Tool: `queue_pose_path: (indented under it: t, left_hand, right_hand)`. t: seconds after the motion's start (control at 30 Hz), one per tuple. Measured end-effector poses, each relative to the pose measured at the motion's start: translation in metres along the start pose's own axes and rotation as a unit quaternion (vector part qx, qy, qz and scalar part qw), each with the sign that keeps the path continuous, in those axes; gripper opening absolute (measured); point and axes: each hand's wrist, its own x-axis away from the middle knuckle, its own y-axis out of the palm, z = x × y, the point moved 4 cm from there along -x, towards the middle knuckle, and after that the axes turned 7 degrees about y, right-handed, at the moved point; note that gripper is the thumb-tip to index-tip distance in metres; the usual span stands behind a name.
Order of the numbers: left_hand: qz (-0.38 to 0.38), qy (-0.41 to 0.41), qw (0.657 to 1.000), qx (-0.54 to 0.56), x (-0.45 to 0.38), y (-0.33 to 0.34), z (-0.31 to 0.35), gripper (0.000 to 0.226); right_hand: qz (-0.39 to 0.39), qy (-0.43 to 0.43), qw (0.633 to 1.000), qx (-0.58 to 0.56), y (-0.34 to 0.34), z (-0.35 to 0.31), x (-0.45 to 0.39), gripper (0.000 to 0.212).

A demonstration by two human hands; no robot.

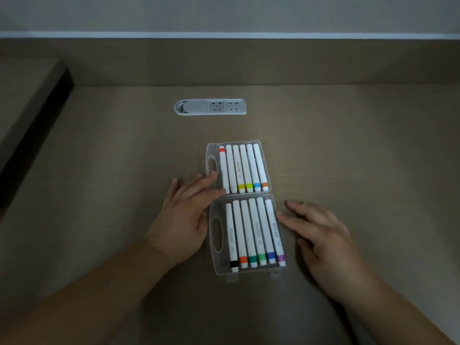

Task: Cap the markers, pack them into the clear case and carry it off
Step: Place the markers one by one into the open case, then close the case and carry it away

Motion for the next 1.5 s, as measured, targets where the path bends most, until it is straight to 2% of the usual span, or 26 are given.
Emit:
queue_pose_path:
  t: [0.17,0.3,0.4,0.5,0.57,0.63,0.7,0.83,0.93,0.97,1.03,1.17,1.27,1.33,1.43,1.5]
  left_hand:
    - [-0.106,0.019,0.994,-0.008,0.013,0.001,0.002,0.082]
    - [-0.136,0.026,0.99,0.001,0.016,0.0,0.0,0.091]
    - [-0.148,0.015,0.988,0.028,0.017,0.0,0.001,0.088]
    - [-0.158,0.008,0.985,0.064,0.02,-0.002,0.004,0.076]
    - [-0.148,0.009,0.985,0.083,0.026,-0.003,0.007,0.066]
    - [-0.111,0.003,0.988,0.108,0.032,-0.001,0.011,0.057]
    - [-0.031,-0.024,0.988,0.148,0.039,0.001,0.015,0.051]
    - [0.138,-0.08,0.968,0.192,0.047,-0.001,0.039,0.022]
    - [0.213,-0.166,0.935,0.231,0.052,0.002,0.049,0.011]
    - [0.228,-0.192,0.918,0.263,0.052,0.004,0.05,0.01]
    - [0.242,-0.215,0.906,0.274,0.052,0.006,0.052,0.026]
    - [0.221,-0.255,0.919,0.204,0.046,0.008,0.049,0.057]
    - [0.152,-0.261,0.938,0.168,0.038,0.009,0.049,0.047]
    - [0.121,-0.25,0.944,0.18,0.033,0.008,0.05,0.034]
    - [0.082,-0.257,0.937,0.223,0.025,0.006,0.047,0.019]
    - [0.064,-0.274,0.918,0.28,0.02,0.008,0.042,0.023]
  right_hand:
    - [-0.039,-0.018,0.999,-0.026,0.008,-0.006,0.001,0.072]
    - [-0.075,-0.007,0.997,-0.03,0.008,0.0,0.005,0.094]
    - [-0.1,-0.003,0.994,-0.052,0.004,0.002,0.007,0.094]
    - [-0.123,0.019,0.98,-0.157,-0.004,0.001,0.01,0.088]
    - [-0.122,0.042,0.962,-0.24,-0.011,-0.002,0.011,0.076]
    - [-0.115,0.043,0.946,-0.301,-0.017,-0.008,0.012,0.057]
    - [-0.092,0.04,0.937,-0.336,-0.022,-0.018,0.011,0.039]
    - [-0.023,0.104,0.904,-0.413,-0.021,-0.03,0.006,0.026]
    - [0.014,0.15,0.875,-0.461,-0.017,-0.042,0.0,0.025]
    - [0.02,0.165,0.873,-0.459,-0.015,-0.044,-0.001,0.023]
    - [0.038,0.182,0.898,-0.4,-0.01,-0.043,-0.003,0.022]
    - [0.068,0.189,0.96,-0.195,0.003,-0.031,-0.005,0.019]
    - [0.069,0.188,0.977,-0.075,0.009,-0.031,-0.006,0.035]
    - [0.073,0.187,0.979,-0.022,0.009,-0.034,-0.005,0.036]
    - [0.061,0.206,0.976,-0.049,0.013,-0.037,-0.006,0.03]
    - [0.055,0.241,0.957,-0.154,0.012,-0.037,-0.009,0.018]
